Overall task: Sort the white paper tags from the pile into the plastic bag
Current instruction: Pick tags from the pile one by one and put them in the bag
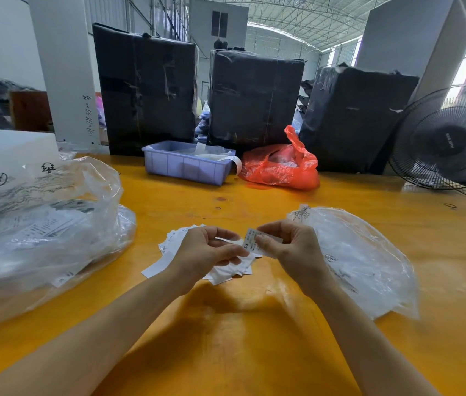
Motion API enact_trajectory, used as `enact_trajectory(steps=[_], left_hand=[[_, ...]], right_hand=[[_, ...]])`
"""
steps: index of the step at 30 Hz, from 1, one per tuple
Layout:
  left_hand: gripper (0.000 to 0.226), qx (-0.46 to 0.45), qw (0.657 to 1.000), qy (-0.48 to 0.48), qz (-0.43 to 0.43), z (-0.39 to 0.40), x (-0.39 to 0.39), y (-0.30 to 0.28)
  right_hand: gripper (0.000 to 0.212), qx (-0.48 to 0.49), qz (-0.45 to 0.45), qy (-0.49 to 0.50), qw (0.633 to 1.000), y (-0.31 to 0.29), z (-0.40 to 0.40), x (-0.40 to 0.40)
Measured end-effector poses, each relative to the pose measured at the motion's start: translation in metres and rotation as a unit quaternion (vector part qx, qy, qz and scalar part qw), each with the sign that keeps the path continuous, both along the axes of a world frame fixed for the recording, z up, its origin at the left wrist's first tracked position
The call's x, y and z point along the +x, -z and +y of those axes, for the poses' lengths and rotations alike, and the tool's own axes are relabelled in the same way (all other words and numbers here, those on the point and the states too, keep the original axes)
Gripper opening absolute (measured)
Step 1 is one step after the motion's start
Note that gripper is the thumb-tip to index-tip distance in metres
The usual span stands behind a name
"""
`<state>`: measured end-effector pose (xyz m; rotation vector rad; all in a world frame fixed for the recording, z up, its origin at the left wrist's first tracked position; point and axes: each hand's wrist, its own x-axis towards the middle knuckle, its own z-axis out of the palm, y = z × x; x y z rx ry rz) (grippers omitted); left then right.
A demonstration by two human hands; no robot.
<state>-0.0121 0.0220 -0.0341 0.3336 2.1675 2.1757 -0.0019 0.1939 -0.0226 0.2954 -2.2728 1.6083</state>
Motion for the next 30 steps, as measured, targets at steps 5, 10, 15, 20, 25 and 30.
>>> enact_trajectory(steps=[5, 10, 15, 20, 25, 30], left_hand=[[0.029, 0.023, 1.000, -0.003, -0.016, -0.0007, -0.0007, 0.0004], [0.031, 0.046, 0.999, -0.003, -0.029, -0.0013, -0.0023, 0.0000], [0.030, 0.051, 0.998, 0.008, -0.030, -0.0008, -0.0018, -0.0002], [0.023, 0.048, 0.998, 0.010, -0.032, 0.0005, -0.0033, 0.0022], [0.020, 0.037, 0.999, -0.004, -0.028, 0.0000, -0.0067, 0.0054], [0.020, 0.011, 1.000, -0.015, -0.015, 0.0029, -0.0044, 0.0063]], right_hand=[[0.014, -0.019, 0.014, 0.012, 1.000, -0.0020, -0.0001, -0.0002], [0.016, -0.035, 0.020, 0.009, 0.999, -0.0040, 0.0030, 0.0001], [0.016, 0.000, 0.023, 0.012, 1.000, -0.0015, 0.0016, -0.0012], [0.011, 0.027, 0.016, 0.000, 1.000, 0.0014, 0.0000, -0.0018], [0.010, 0.061, -0.012, -0.035, 0.997, 0.0023, -0.0010, 0.0002], [0.014, 0.064, -0.044, -0.057, 0.995, 0.0029, 0.0002, -0.0007]])
